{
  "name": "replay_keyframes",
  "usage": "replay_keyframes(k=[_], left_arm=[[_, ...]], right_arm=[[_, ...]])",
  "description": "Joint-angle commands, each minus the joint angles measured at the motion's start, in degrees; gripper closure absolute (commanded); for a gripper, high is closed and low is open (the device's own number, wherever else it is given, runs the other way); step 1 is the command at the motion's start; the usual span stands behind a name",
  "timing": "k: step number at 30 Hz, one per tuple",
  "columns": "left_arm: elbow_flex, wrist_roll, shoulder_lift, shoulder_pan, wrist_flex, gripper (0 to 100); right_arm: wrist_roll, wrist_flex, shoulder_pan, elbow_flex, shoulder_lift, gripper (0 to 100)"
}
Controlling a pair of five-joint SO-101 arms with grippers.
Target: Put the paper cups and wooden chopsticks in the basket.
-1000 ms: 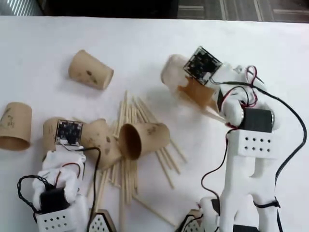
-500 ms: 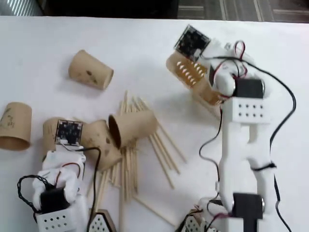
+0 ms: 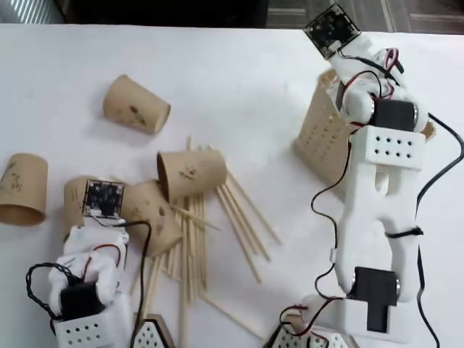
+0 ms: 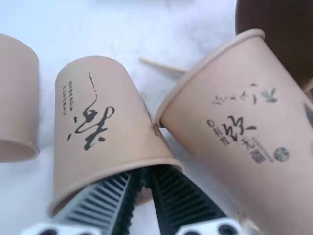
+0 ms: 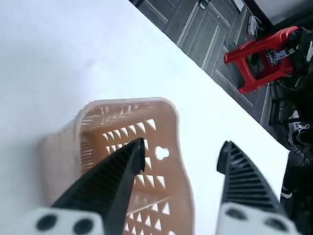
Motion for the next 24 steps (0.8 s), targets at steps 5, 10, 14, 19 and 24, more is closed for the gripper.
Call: replay_keyframes(k=[5, 10, 14, 19, 24], left_arm=[[-1.8, -0.4, -0.4, -0.5, -1.0, 98], [-1.8, -0.4, -0.4, -0.5, -1.0, 98], [-1.8, -0.4, -0.4, -0.5, -1.0, 98], [-1.8, -0.4, -0.4, -0.5, -1.0, 98], [-1.8, -0.4, -0.4, -0.5, -1.0, 98]], right_arm=[[-2.8, 13.1, -3.3, -8.3, -5.3, 75.8], [-7.7, 18.9, -7.0, -8.7, -5.2, 75.9], [-11.1, 20.9, -9.2, -9.1, -3.0, 75.9], [-12.7, 20.6, -8.9, -9.1, 3.6, 75.9], [-12.7, 17.4, -8.7, -9.1, 8.2, 75.9]])
